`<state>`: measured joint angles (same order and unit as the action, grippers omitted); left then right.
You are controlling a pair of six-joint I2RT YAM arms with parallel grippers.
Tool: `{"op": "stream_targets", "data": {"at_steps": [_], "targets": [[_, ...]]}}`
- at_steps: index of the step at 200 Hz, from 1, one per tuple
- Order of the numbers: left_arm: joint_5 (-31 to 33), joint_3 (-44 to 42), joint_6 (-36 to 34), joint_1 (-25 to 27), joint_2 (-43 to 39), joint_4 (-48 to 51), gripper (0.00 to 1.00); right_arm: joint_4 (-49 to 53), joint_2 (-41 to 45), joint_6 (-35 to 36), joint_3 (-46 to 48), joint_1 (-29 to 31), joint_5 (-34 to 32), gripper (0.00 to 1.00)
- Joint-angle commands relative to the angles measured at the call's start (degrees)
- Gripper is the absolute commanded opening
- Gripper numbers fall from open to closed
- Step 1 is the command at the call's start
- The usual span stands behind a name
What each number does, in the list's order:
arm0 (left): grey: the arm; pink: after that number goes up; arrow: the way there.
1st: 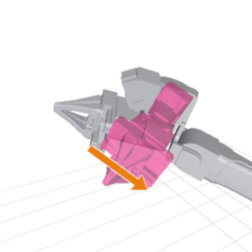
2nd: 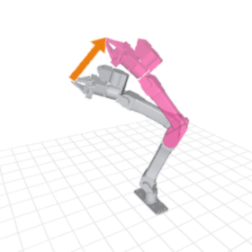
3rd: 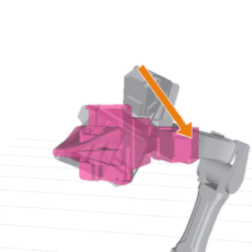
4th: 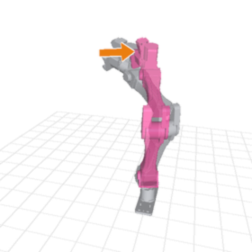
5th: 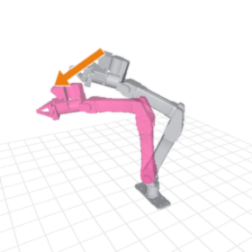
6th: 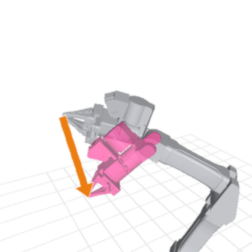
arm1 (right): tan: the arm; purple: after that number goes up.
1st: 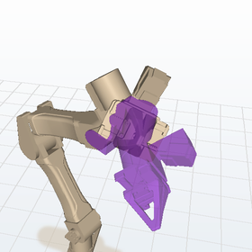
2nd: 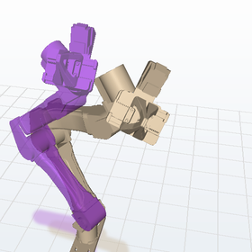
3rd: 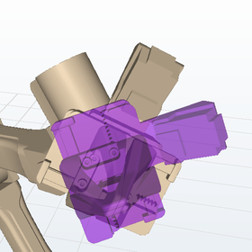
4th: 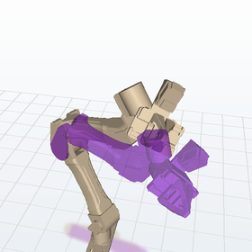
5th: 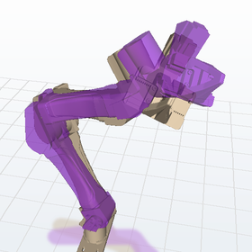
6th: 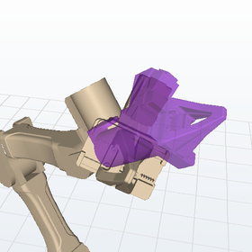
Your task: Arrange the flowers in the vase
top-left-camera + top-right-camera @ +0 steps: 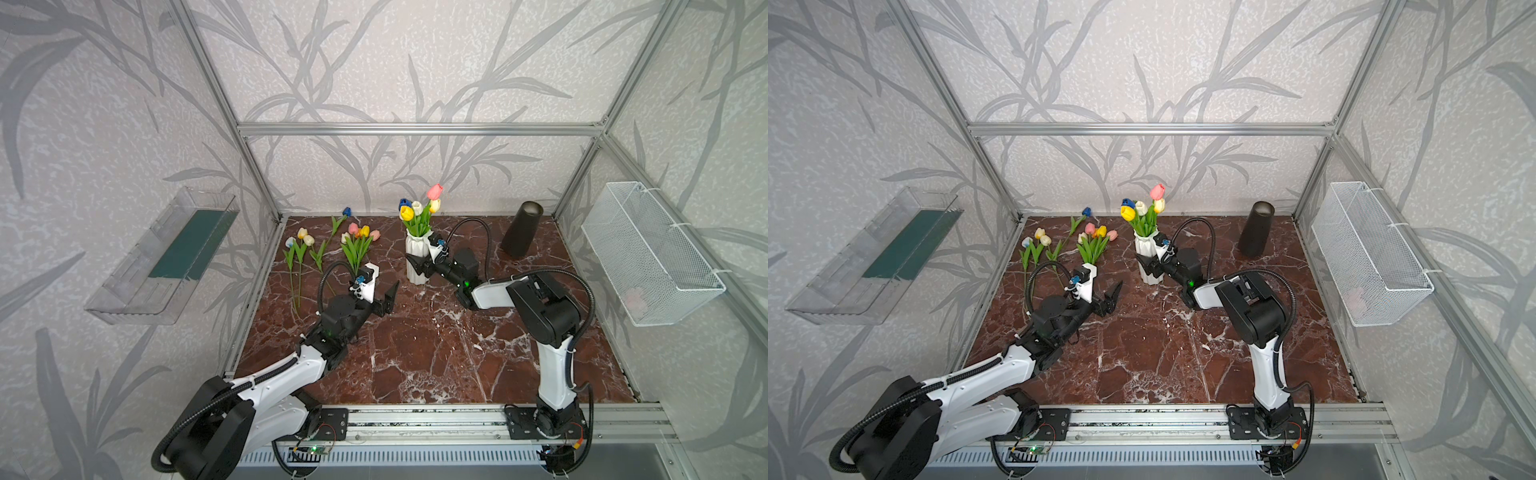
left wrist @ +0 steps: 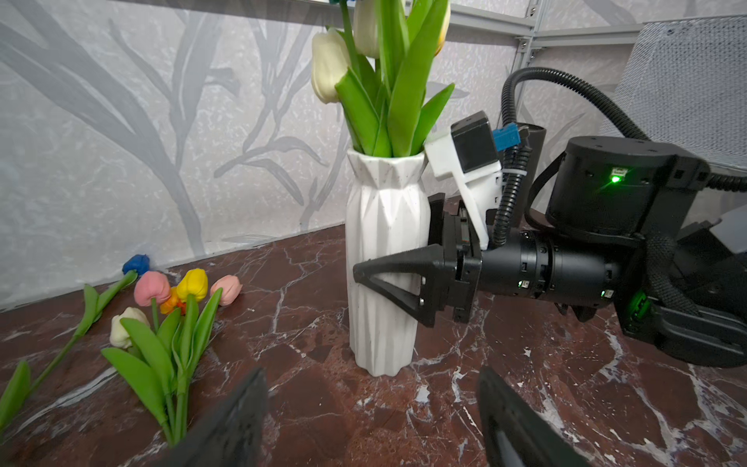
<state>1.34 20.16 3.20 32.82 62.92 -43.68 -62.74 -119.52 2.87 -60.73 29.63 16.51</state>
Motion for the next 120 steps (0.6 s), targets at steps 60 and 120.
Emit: {"op": "stream_targets", "data": {"at_steps": [60,120], "targets": [[5.73,-1.79,-0.57,-0.39,-1.07,-5.27,0.81,0.82,-14.61,3.23,-23.63,-5.75,4.97,0.42],[6.16,-0.99,-2.12,-0.49,-1.62,-4.11,0.81,10.55,-31.21,2.18,-52.20,-8.81,5.97,0.43]]}}
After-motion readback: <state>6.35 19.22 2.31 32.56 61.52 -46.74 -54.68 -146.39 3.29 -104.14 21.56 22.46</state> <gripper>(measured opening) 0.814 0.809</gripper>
